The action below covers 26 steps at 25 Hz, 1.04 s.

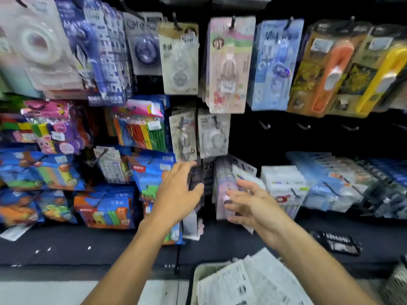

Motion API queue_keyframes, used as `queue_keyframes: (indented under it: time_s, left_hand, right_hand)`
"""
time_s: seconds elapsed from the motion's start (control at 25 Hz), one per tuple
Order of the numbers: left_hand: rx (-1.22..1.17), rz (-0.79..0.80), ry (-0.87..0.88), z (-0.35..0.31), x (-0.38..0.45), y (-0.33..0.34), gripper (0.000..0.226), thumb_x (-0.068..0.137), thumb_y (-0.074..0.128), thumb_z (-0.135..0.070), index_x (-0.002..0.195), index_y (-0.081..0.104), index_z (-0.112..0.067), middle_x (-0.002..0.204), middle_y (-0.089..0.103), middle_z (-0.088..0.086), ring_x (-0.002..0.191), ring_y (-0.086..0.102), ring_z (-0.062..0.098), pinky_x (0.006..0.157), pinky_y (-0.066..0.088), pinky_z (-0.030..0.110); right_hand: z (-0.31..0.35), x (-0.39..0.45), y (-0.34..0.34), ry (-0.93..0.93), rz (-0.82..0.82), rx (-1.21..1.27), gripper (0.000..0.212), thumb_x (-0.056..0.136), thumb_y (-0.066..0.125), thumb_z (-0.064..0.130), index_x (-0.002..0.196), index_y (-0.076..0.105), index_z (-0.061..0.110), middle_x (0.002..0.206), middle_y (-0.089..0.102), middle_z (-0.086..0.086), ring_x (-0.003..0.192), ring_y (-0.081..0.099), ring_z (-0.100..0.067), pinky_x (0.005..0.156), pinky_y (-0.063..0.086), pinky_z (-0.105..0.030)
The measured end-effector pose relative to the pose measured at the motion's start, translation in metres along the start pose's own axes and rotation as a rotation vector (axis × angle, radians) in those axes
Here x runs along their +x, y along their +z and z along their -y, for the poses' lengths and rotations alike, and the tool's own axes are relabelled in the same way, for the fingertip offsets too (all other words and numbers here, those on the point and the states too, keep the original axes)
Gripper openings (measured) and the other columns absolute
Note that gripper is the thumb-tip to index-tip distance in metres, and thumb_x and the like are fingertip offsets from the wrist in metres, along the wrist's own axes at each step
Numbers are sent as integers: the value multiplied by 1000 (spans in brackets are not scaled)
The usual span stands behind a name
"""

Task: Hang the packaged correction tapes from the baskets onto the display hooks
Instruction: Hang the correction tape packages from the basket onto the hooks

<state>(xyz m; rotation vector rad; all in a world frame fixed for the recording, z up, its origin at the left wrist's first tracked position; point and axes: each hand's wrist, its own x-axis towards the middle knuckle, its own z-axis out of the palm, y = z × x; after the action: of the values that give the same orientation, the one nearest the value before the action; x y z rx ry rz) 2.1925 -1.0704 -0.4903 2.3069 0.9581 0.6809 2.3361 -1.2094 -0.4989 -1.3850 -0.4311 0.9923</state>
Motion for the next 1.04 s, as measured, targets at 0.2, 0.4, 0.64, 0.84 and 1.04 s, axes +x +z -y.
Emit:
queue_keyframes:
  time_s: [0.2,0.4,0.64,0.84,1.04]
  left_hand:
    - [253,881,19,-7,-72,77,56,96,67,-38,147,51,-23,148,55,6,131,54,24,106,43,30]
    - [431,1174,-18,9,-121,131,53,99,62,-43,148,47,-27,148,53,1,130,53,23,109,43,35]
    - [444,1089,14,13,-135,161,49,95,68,-37,141,54,-27,139,59,1,118,59,23,99,50,35]
    - [447,927,81,8,-140,179,55,90,70,-34,142,52,-29,132,62,-3,119,59,21,99,50,38]
    - [30,705,-21,-2,-139,180,77,74,91,-29,141,53,-27,137,62,-2,123,60,21,104,51,45]
  right_hand:
    - [-108,-41,-83,245,-139,-313,23,93,65,8,116,62,10,96,77,-5,67,70,-20,57,54,-28]
    - [-180,-69,-146,210,-46,-1271,23,93,63,13,116,66,13,115,70,-10,100,66,-29,80,51,-33]
    - [-205,-70,-169,-177,89,-1811,82,83,56,-3,152,32,35,164,20,-3,140,32,-31,110,35,-48]
    - [-218,-66,-163,-344,153,-1831,62,83,73,8,138,55,31,153,45,2,125,52,-26,104,41,-41]
    - [-164,-71,-157,-843,-302,-1183,16,94,66,6,106,75,10,100,75,-2,79,61,-30,73,49,-37]
